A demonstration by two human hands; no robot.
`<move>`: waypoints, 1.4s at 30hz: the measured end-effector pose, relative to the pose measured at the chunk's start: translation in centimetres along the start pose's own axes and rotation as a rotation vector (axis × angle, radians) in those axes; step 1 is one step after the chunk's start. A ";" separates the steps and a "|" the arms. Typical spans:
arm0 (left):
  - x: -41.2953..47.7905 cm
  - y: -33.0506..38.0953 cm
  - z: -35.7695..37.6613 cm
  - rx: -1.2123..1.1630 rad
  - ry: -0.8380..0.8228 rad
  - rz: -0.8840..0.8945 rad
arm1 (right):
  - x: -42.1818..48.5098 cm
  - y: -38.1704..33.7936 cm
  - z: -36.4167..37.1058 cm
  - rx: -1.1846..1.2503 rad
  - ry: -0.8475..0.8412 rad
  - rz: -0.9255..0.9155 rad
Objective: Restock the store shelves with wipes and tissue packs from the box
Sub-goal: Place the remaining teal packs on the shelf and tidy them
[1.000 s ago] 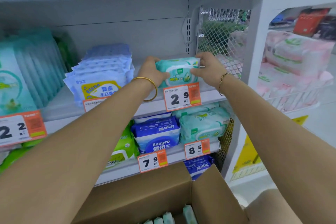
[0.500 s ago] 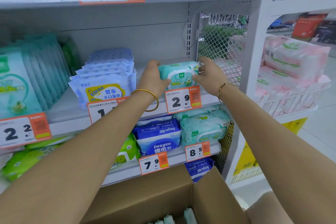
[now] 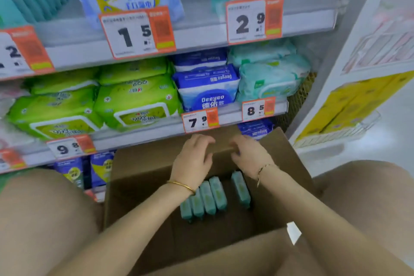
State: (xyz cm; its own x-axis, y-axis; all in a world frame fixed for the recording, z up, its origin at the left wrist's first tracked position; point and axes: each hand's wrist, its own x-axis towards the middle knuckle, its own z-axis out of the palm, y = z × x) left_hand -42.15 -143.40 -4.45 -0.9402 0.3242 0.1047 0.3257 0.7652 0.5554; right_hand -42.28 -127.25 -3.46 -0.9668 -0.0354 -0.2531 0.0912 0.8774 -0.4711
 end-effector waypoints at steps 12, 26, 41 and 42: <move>-1.1 -6.2 3.4 0.033 -0.291 -0.076 | 3.3 6.6 17.4 -0.276 -0.437 0.469; -1.3 -7.0 4.3 -0.059 -0.365 -0.171 | 4.1 8.3 19.3 -0.301 -0.397 0.463; -1.1 -5.6 2.8 -0.142 -0.408 -0.223 | 2.5 4.7 10.9 -0.348 -0.441 0.301; -1.1 -5.4 2.6 -0.155 -0.405 -0.228 | 2.2 4.1 9.4 -0.305 -0.434 0.268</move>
State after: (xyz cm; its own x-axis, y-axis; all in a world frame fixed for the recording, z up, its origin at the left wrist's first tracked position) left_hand -42.58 -146.46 -9.68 -0.8614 0.3716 -0.3462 0.0683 0.7602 0.6461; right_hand -41.80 -128.25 -13.89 -0.7276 0.0699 -0.6824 0.1837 0.9783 -0.0956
